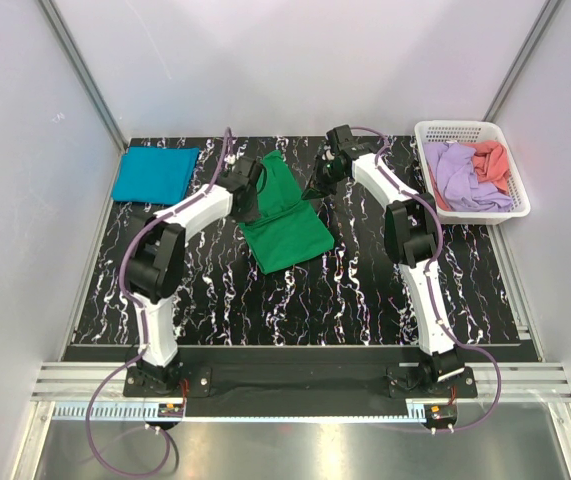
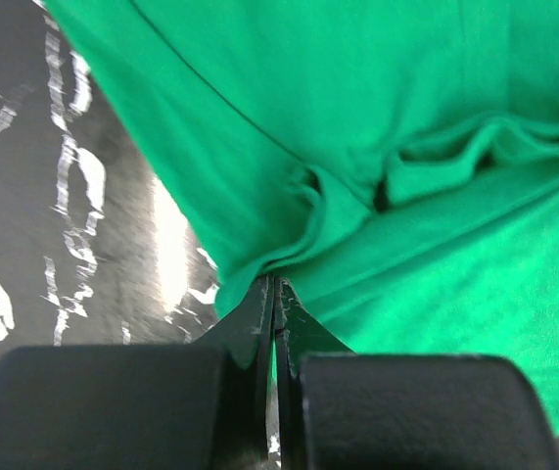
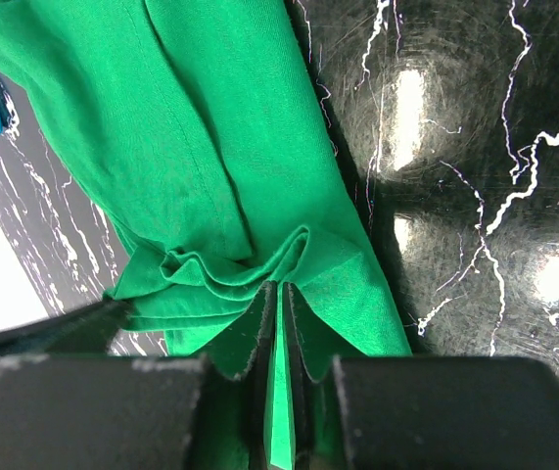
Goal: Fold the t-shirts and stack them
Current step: Fold the tshirt
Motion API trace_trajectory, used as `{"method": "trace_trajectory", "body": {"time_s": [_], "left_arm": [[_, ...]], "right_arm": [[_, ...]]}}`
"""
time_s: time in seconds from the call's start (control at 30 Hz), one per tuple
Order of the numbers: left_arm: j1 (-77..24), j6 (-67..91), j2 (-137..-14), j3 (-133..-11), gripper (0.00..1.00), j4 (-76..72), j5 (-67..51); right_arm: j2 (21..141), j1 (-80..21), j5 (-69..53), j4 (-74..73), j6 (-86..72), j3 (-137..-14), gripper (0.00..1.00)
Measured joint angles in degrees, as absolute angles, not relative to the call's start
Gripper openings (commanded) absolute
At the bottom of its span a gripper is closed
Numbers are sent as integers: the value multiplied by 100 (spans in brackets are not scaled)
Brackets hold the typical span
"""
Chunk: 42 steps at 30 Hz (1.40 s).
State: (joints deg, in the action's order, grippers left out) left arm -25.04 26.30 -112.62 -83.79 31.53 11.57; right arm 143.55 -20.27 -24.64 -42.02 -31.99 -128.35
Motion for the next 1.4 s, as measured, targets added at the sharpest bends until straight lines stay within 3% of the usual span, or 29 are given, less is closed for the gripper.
{"method": "trace_trajectory", "body": {"time_s": [0.43,0.8,1.4], "left_arm": [[-1992,2547,-11257,-8613,0,3140,1129],[-2832,2749,-10322,-7819,0,2810,727],[-2283,2829,-11351,-8283,0,2696,663]], "right_arm": [[14352,-2029,-2460,-4158,-3166,-12602,12],[14352,-2106,-2464,-4121,-3140,-12420,13],[14355,-2117,-2471,-4115,-3203,-12661,13]]}}
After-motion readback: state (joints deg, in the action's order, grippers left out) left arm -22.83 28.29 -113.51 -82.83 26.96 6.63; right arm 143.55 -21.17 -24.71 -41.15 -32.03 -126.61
